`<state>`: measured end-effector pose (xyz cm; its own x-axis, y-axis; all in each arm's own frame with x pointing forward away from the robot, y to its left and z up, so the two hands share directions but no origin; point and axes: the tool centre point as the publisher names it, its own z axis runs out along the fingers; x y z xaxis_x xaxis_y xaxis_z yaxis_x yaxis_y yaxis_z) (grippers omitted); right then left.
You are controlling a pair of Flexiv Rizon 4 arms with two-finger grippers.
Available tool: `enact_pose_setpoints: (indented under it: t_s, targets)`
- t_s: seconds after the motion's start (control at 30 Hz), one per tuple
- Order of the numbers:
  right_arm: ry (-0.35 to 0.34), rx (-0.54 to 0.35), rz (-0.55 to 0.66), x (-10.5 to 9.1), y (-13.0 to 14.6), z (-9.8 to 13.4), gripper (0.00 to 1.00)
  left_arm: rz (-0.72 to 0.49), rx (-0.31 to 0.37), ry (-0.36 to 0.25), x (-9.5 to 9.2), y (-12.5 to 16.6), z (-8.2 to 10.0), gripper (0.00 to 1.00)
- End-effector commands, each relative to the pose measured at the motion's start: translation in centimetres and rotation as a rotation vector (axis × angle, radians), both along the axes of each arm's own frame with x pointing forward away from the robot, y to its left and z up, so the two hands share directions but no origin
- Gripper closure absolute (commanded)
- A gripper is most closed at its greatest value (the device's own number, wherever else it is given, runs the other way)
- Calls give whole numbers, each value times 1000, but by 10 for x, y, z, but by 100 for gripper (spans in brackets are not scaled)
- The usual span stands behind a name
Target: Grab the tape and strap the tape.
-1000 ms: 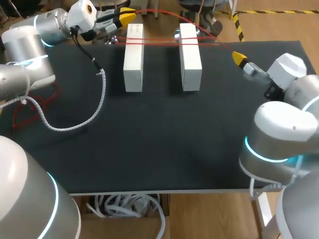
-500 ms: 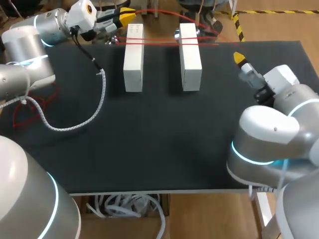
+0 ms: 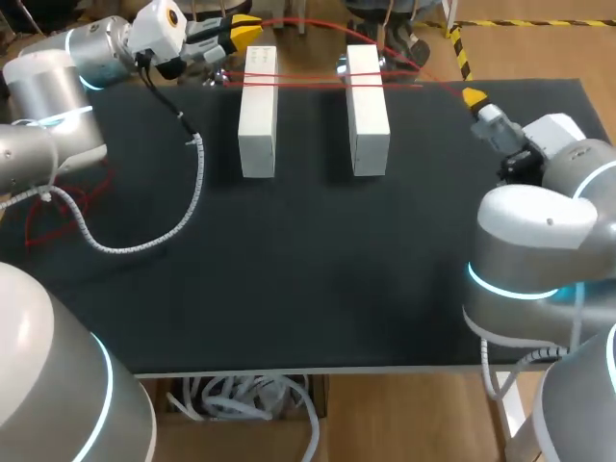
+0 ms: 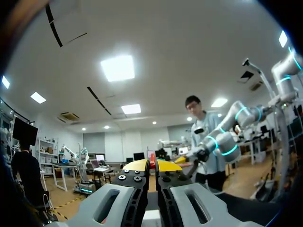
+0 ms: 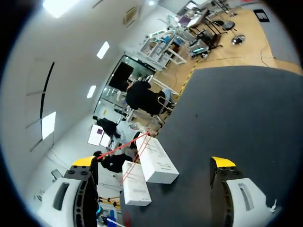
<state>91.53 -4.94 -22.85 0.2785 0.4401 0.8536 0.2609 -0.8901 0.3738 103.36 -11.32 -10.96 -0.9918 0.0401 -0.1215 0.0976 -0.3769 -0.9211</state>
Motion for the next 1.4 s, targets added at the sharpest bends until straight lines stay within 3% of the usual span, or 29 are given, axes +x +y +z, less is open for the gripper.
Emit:
enact_pose_setpoints:
  t_s: [0.03,0.4,0.63,1.0,1.4]
  targets:
    - [-27,200,-180,-1,10,0,0,-3,-2,-2,1,0,-1,100]
    - [-128,517,-382,-6,28,-2,0,-3,-2,-2,1,0,-1,100]
    - [-122,679,-415,3,42,5,0,-3,-2,-2,1,0,-1,100]
    - [-106,746,-452,35,66,16,0,-3,-2,-2,1,0,-1,100]
    - [-90,765,-499,80,69,26,0,-3,-2,-2,1,0,-1,100]
